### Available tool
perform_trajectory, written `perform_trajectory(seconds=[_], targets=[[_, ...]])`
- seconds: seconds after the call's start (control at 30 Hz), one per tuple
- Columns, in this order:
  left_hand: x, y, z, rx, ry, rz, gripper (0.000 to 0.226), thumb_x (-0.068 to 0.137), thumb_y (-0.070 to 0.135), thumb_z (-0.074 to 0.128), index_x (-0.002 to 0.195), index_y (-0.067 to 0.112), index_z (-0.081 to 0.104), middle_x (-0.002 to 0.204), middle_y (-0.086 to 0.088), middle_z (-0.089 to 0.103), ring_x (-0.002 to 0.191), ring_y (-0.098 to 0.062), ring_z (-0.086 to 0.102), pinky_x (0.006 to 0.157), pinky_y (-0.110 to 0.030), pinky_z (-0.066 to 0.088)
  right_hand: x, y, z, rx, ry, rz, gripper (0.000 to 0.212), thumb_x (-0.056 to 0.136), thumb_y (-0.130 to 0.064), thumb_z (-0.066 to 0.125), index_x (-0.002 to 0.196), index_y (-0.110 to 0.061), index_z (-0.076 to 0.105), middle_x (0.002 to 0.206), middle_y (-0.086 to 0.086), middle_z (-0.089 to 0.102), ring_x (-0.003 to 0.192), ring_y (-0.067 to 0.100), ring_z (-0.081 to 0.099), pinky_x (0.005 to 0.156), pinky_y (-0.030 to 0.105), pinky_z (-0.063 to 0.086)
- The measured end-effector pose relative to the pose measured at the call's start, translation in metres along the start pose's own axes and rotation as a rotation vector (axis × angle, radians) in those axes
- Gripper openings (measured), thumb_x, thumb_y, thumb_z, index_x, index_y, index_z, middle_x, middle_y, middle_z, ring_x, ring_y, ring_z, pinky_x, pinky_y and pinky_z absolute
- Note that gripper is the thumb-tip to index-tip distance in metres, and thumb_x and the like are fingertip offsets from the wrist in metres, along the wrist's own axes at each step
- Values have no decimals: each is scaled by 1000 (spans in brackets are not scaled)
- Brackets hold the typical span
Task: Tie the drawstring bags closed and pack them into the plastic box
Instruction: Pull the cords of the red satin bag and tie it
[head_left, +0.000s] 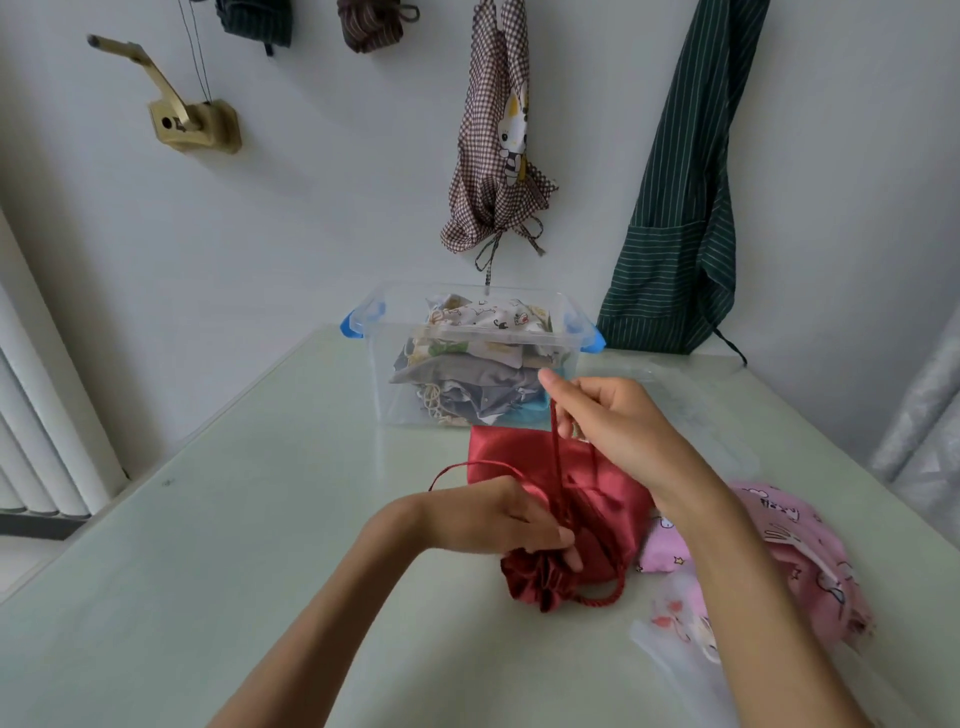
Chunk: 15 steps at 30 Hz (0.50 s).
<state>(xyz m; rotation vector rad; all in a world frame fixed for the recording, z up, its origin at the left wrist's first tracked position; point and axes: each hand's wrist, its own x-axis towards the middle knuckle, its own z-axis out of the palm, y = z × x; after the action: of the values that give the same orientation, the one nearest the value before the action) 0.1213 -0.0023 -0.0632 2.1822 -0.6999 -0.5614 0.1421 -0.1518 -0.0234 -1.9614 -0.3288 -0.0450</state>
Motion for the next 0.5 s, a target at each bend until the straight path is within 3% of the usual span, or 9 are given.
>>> perform_trajectory(seconds=[0.07, 0.1, 0.17, 0.2, 0.27, 0.37, 0.5], targets=[[-2, 3, -2, -57, -69, -37, 31, 98, 31, 48, 104, 11, 72, 63, 14, 43, 58, -1, 40, 56, -7, 33, -1, 0, 1, 2, -62, -38, 34, 91, -45, 51, 85, -18, 71, 82, -9, 68, 75, -5, 58, 78, 10, 41], [-4, 3, -4, -92, -85, -53, 31, 97, 31, 48, 102, 13, 72, 65, 12, 41, 59, -2, 38, 56, -10, 33, 0, 4, 1, -64, -90, -47, 33, 92, -46, 49, 98, -22, 71, 99, -13, 69, 92, -10, 57, 88, 10, 40], [-7, 6, -7, -140, -88, -66, 29, 98, 30, 46, 96, 16, 71, 68, 8, 43, 58, -3, 38, 55, -10, 32, 3, 17, 0, -373, -34, -62, 38, 92, -51, 45, 112, -27, 67, 124, -12, 61, 123, 6, 46, 107, 30, 33], [-9, 6, -9, -156, -67, -64, 29, 98, 30, 45, 93, 17, 71, 72, 5, 48, 58, -2, 39, 54, -10, 32, 4, 21, -2, -521, 29, -44, 38, 92, -51, 44, 114, -28, 65, 129, -10, 58, 128, 15, 41, 108, 37, 31], [-11, 3, -13, -196, 7, -63, 32, 97, 35, 44, 87, 20, 71, 81, -4, 53, 59, -4, 40, 54, -12, 31, 2, 21, -8, -557, 134, -16, 35, 92, -48, 47, 113, -25, 62, 128, -4, 55, 125, 21, 41, 103, 39, 35], [-11, -3, -19, -254, 86, -65, 35, 96, 36, 43, 80, 23, 71, 82, -9, 50, 61, -8, 37, 54, -15, 31, -1, 18, -21, -358, 214, -50, 20, 88, -41, 57, 98, -23, 57, 112, -4, 58, 107, 14, 51, 85, 31, 39], [-6, -5, -21, -369, 185, -108, 33, 95, 26, 44, 76, 16, 70, 61, 3, 54, 49, -4, 42, 50, -14, 32, -5, 17, -34, -349, 328, -98, 14, 83, -29, 67, 93, -22, 58, 97, -6, 61, 88, 14, 57, 72, 26, 40]])
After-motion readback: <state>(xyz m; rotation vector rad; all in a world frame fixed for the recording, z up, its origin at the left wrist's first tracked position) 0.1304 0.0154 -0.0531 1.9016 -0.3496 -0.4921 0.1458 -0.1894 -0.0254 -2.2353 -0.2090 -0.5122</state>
